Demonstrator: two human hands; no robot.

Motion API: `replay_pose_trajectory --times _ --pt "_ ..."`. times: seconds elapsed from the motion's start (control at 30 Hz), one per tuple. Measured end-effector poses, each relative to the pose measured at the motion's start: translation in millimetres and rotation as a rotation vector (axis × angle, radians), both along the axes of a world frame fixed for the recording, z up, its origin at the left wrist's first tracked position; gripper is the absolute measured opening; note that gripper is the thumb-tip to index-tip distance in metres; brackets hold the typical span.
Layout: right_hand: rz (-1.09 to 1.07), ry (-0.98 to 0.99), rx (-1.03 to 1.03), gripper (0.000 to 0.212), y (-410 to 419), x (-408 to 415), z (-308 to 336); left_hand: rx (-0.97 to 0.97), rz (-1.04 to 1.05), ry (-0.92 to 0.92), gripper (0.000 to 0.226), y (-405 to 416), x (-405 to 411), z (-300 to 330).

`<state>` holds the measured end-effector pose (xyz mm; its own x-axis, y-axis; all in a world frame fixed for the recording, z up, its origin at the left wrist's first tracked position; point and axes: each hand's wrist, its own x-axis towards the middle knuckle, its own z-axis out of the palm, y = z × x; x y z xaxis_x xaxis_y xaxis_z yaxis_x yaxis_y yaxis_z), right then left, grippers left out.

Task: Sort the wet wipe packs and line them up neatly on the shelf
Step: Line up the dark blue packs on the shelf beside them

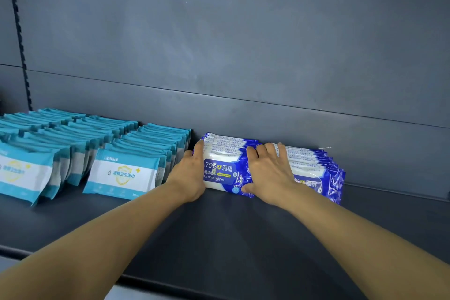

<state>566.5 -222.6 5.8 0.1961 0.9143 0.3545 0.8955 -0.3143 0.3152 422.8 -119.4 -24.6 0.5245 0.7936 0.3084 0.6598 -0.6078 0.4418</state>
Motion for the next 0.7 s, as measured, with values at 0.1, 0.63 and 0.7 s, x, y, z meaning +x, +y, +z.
replay_pose_trajectory --times 0.1,0.63,0.7 --pt "0.031 0.045 0.034 0.088 -6.1 2.1 1.8 0.028 0.011 0.022 0.095 -1.8 -0.8 0.5" --pt "-0.191 0.411 0.151 0.093 -112.8 78.8 10.4 0.528 -0.095 0.26 0.088 -85.2 56.9 17.8" --pt "-0.212 0.479 0.15 0.095 -113.0 84.2 6.4 0.546 -0.106 0.286 0.087 -89.9 70.5 14.4"
